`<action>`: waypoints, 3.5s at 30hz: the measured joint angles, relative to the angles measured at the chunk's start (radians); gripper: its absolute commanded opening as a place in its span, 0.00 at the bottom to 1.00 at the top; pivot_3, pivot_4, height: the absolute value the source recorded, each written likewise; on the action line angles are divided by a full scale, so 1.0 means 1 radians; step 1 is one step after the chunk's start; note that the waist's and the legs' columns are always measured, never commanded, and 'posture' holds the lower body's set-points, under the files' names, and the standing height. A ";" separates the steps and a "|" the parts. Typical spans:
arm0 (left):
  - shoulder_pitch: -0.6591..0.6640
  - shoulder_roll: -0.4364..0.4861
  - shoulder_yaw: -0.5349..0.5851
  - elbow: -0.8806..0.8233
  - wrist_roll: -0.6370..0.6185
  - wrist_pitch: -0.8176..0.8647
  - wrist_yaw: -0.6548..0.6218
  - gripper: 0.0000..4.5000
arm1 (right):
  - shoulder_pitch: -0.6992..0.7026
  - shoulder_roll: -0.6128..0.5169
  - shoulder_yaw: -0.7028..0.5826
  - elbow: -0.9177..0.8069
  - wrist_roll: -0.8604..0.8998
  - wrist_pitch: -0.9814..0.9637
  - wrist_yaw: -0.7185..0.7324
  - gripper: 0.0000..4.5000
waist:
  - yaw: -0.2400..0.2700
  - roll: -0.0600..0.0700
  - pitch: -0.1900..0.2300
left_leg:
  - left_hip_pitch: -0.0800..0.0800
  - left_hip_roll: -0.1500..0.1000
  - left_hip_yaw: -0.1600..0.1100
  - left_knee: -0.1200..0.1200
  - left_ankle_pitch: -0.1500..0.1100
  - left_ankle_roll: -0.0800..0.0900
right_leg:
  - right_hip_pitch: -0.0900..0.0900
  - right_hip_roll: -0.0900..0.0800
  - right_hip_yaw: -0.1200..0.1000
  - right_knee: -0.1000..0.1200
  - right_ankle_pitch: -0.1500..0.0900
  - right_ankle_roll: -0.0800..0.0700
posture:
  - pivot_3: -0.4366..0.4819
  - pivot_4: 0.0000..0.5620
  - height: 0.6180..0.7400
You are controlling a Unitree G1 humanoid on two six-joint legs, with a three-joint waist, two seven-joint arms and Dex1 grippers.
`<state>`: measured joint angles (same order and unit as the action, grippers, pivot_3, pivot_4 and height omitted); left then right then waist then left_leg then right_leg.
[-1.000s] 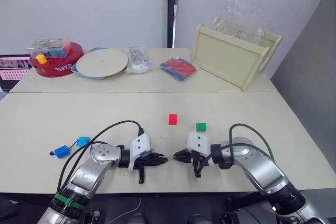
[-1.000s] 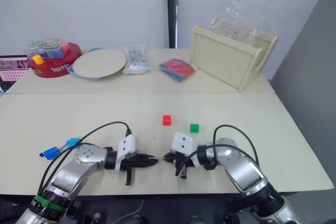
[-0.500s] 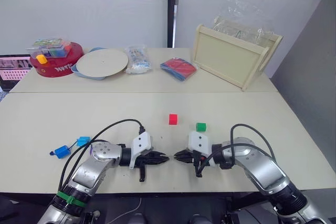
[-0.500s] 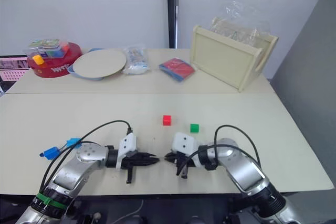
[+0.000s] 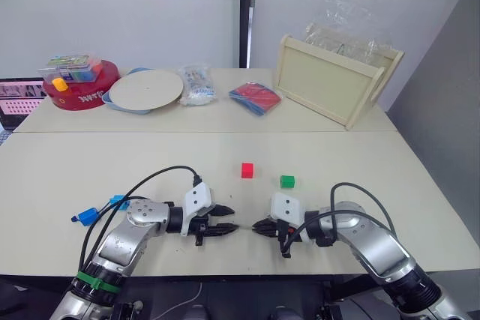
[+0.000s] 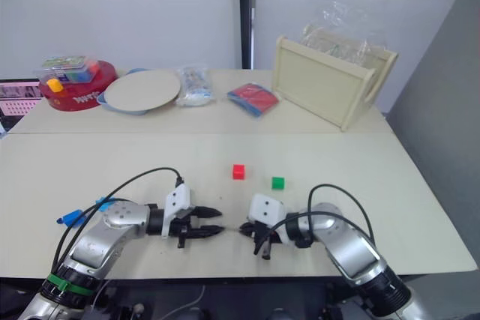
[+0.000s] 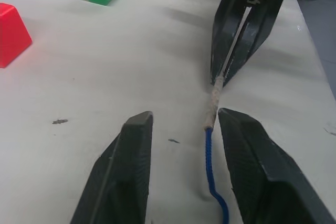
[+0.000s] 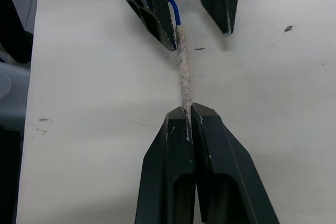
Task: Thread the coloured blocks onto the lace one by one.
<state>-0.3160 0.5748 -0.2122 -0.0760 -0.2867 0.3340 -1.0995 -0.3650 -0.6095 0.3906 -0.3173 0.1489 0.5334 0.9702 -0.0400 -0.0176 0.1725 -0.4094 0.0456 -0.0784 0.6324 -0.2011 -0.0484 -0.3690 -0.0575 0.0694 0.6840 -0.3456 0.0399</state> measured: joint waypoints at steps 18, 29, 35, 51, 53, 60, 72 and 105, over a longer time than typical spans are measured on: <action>0.022 0.016 -0.003 -0.026 -0.029 0.007 -0.026 0.01 | 0.014 -0.003 -0.005 -0.001 0.021 0.012 0.002 0.00 | 0.000 0.000 0.000 | 0.000 0.000 0.000 0.000 0.000 0.000 | 0.000 0.000 0.000 0.000 0.000 0.000 | 0.48 0.27 1.00; 0.021 0.013 0.013 -0.017 -0.032 -0.007 -0.024 0.48 | 0.015 -0.006 -0.009 -0.001 0.022 0.012 0.002 0.00 | 0.000 0.000 0.000 | 0.000 0.000 0.000 0.000 0.000 0.000 | 0.000 0.000 0.000 0.000 0.000 0.000 | 0.48 0.27 1.00; 0.034 0.019 -0.004 -0.017 -0.016 -0.031 -0.033 0.48 | 0.015 -0.006 -0.011 -0.001 0.030 0.011 0.007 0.00 | 0.000 0.000 0.000 | 0.000 0.000 0.000 0.000 0.000 0.000 | 0.000 0.000 0.000 0.000 0.000 0.000 | 0.48 0.27 1.00; 0.036 -0.011 -0.008 0.008 -0.017 -0.048 -0.051 0.00 | 0.015 -0.009 -0.023 -0.002 0.031 0.010 0.008 0.00 | 0.000 0.000 0.000 | 0.000 0.000 0.000 0.000 0.000 0.000 | 0.000 0.000 0.000 0.000 0.000 0.000 | 0.48 0.27 1.00; 0.035 -0.012 -0.008 0.008 -0.017 -0.048 -0.051 0.00 | 0.015 -0.010 -0.023 -0.002 0.030 0.010 0.009 0.00 | 0.000 0.000 0.000 | 0.000 0.000 0.000 0.000 0.000 0.000 | 0.000 0.000 0.000 0.000 0.000 0.000 | 0.48 0.27 1.00; 0.035 -0.019 -0.008 0.012 -0.017 -0.048 -0.053 0.00 | 0.015 -0.019 -0.019 -0.003 0.029 0.006 0.011 0.00 | 0.000 0.000 0.000 | 0.000 0.000 0.000 0.000 0.000 0.000 | 0.000 0.000 0.000 0.000 0.000 0.000 | 0.48 0.27 1.00; 0.034 0.016 0.002 0.017 -0.014 -0.048 -0.061 0.00 | 0.131 -0.018 -0.158 -0.088 0.094 0.104 -0.085 0.84 | 0.004 0.000 0.000 | 0.000 0.000 0.000 0.000 0.000 0.000 | 0.000 0.000 0.000 0.000 0.000 0.000 | 0.48 0.27 1.00; 0.062 0.128 0.065 -0.028 -0.033 0.011 -0.062 0.00 | 0.105 0.679 -0.315 0.254 -0.214 -0.140 -1.119 0.58 | -0.003 0.001 0.000 | 0.002 0.000 0.001 -0.005 0.001 -0.001 | -0.001 -0.001 0.001 0.001 0.000 0.000 | 0.48 0.27 1.00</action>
<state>-0.2544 0.7032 -0.1473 -0.1037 -0.3200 0.3452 -1.1618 -0.2595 0.0691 0.0754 -0.0635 -0.0647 0.3938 -0.1493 -0.0428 -0.0170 0.1721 -0.4076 0.0456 -0.0778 0.6275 -0.2003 -0.0498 -0.3701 -0.0581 0.0704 0.6848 -0.3455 0.0398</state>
